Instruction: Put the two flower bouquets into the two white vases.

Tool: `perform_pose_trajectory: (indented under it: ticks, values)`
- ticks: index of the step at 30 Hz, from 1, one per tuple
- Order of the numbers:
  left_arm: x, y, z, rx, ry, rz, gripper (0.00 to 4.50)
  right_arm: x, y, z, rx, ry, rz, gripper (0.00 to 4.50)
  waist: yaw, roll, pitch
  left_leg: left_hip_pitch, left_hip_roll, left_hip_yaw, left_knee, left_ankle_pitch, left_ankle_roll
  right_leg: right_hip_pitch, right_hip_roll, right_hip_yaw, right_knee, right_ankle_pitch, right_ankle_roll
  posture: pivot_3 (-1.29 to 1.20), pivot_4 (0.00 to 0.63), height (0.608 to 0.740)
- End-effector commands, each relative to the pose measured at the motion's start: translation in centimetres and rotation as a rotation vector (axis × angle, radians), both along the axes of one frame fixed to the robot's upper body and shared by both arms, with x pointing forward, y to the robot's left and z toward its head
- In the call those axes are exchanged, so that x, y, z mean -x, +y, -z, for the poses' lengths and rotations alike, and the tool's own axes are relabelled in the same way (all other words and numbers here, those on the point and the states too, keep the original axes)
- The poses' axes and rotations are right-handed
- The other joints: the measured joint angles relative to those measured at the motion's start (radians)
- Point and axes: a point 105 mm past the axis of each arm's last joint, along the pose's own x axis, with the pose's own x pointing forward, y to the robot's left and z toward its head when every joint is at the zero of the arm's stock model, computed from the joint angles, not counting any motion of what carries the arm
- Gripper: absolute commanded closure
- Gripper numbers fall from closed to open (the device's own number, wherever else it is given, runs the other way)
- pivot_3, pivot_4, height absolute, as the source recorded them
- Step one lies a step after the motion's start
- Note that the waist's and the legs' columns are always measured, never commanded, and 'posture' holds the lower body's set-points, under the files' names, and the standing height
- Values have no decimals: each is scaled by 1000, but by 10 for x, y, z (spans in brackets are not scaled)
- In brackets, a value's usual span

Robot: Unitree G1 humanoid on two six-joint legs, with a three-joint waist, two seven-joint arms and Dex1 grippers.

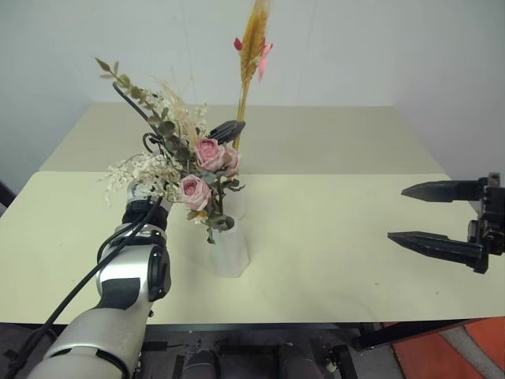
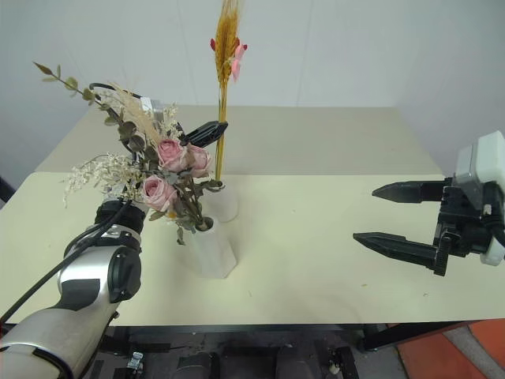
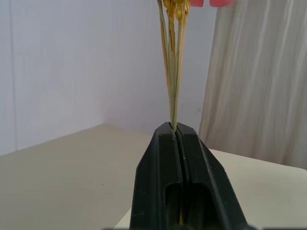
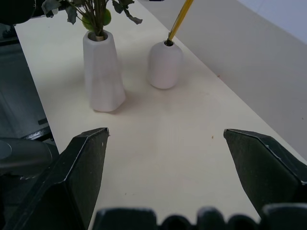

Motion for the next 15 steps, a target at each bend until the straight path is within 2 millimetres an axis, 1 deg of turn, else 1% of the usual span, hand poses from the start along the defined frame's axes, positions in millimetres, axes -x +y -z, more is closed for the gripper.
perform_pose_trajectory:
  ticks: [1, 14, 15]
  values:
    - [2, 1, -16, 6, -60, -5, 4484, 3, -1, -10, 25, -54, 14, 0, 0, 0, 0, 0, 0, 0, 0, 0, 0, 0, 0, 0, 0, 0, 0, 0, 150, 740]
    - [1, -8, 7, -34, 5, 16, 4484, 4, -2, -10, 27, -56, 21, 0, 0, 0, 0, 0, 0, 0, 0, 0, 0, 0, 0, 0, 0, 0, 0, 0, 150, 740]
    - [1, -8, 7, -35, 6, 15, 4281, 5, -2, -10, 26, -56, 21, 0, 0, 0, 0, 0, 0, 0, 0, 0, 0, 0, 0, 0, 0, 0, 0, 0, 150, 740]
